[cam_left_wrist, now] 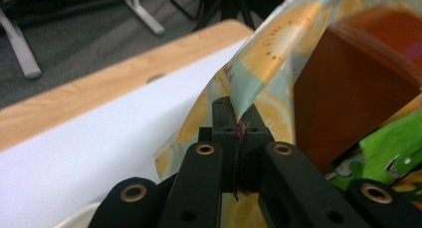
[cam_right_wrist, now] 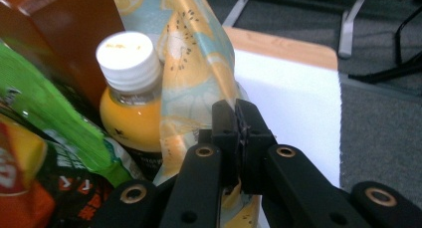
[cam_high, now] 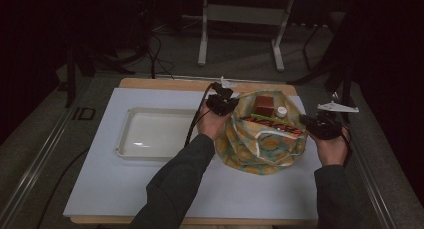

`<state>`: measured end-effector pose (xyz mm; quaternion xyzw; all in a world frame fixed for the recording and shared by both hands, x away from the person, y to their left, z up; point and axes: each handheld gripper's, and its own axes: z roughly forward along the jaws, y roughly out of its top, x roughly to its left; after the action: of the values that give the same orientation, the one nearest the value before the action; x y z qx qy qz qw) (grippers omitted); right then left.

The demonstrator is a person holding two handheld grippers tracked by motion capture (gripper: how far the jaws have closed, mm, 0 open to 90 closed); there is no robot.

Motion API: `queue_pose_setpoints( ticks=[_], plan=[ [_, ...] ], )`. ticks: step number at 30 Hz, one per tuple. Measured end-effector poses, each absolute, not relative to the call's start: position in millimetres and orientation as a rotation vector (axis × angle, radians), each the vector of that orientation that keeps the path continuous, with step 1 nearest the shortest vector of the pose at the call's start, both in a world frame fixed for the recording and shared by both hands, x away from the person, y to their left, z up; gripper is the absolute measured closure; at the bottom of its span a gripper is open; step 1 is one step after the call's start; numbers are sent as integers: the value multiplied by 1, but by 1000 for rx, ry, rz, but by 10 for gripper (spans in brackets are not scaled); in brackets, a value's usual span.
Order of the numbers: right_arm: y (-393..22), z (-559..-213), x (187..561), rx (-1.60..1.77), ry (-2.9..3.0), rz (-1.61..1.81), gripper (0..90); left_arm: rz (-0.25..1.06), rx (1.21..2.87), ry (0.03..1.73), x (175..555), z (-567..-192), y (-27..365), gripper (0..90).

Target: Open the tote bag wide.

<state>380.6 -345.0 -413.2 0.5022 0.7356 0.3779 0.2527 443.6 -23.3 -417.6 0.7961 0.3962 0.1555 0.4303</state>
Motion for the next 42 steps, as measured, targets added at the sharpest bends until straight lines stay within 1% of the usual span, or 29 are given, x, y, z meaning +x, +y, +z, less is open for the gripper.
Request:
queue_pose_setpoints(
  ticks=[4,13,15,19,22,27,28,29,31,35,42],
  plan=[
    [-345,-425,383,1379,2031,986,884,365,2055,1006,447,-429,-26,887],
    [-353,-450,383,1438,2077,954,883,309,2102,1076,451,-454,-22,887],
    [-353,-457,383,1449,2089,943,881,287,2114,1101,451,-465,-21,886],
    [-353,-462,383,1453,2106,929,878,288,2152,1146,452,-474,-21,883],
    [-353,-465,384,1453,2122,907,878,273,2150,1185,454,-479,-20,884],
    [-352,-470,384,1462,2134,898,866,275,2164,1185,452,-483,-20,880],
    [-352,-470,383,1459,2133,902,856,268,2157,1180,452,-483,-19,866],
    [-352,-470,382,1456,2133,907,838,256,2143,1161,451,-483,-18,832],
    [-353,-469,379,1454,2128,953,790,252,2132,1140,448,-482,-16,786],
    [-351,-469,370,1423,2135,976,704,252,2112,1107,442,-479,-14,732],
    [-355,-461,353,1375,2090,1062,594,238,2033,1086,431,-475,-6,618]
  ],
)
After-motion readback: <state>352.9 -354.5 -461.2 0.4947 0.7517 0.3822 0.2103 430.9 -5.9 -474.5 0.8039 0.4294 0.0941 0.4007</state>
